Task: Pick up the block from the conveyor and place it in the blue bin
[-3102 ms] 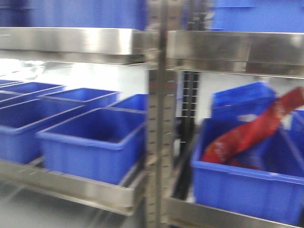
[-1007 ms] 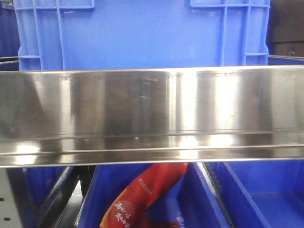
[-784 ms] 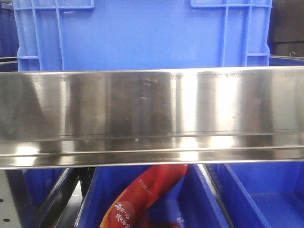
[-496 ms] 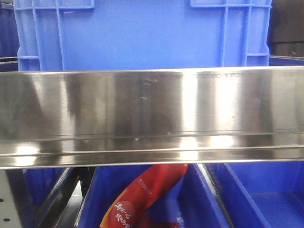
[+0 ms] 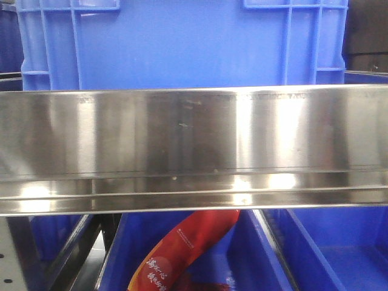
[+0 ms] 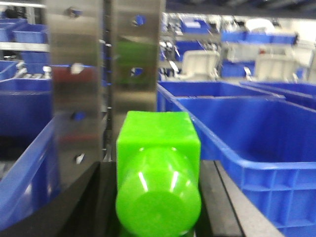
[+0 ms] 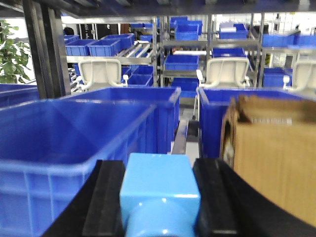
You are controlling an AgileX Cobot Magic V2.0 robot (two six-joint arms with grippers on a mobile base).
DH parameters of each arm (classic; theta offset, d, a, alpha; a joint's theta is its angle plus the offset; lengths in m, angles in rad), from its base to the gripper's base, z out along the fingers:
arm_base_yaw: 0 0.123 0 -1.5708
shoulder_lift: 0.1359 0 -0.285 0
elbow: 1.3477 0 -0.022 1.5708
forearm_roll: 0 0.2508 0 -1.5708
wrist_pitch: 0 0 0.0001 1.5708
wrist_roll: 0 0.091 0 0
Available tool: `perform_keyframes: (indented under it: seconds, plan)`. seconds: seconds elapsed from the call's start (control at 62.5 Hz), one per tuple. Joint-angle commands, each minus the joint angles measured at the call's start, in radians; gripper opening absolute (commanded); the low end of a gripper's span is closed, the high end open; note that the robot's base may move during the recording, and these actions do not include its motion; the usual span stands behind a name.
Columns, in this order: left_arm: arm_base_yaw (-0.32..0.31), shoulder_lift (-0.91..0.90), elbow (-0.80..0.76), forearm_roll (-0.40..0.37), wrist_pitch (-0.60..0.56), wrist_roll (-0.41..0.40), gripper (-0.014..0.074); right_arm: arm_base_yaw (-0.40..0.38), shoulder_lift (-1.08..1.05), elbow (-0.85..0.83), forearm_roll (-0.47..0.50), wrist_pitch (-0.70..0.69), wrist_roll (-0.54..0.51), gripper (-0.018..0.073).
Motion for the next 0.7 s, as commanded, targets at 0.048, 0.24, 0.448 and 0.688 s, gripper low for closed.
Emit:
perform_keyframes:
  seconds: [0.048,0.24,0.448,0.688]
  plan:
    - [-0.007,0.156,-0.125,-0.191,0.031,0.204,-0.0111,0.001,0.133,-0.108,-0.009,-0.003,-0.017,-0.0155]
    - [-0.036,0.368,-0.272,-0.309,0.044,0.299,-0.0111,0.065,0.341,-0.269,-0.009,-0.003,-0.017,-0.0155]
    - [-0.186,0.575,-0.433,-0.309,0.084,0.299,-0.0111,0.217,0.567,-0.444,-0.009,0.000,-0.017,-0.0155]
    - [-0.394,0.775,-0.550,-0.309,0.000,0.299,-0.0111,0.329,0.775,-0.588,-0.009,0.002,-0.017,-0.0155]
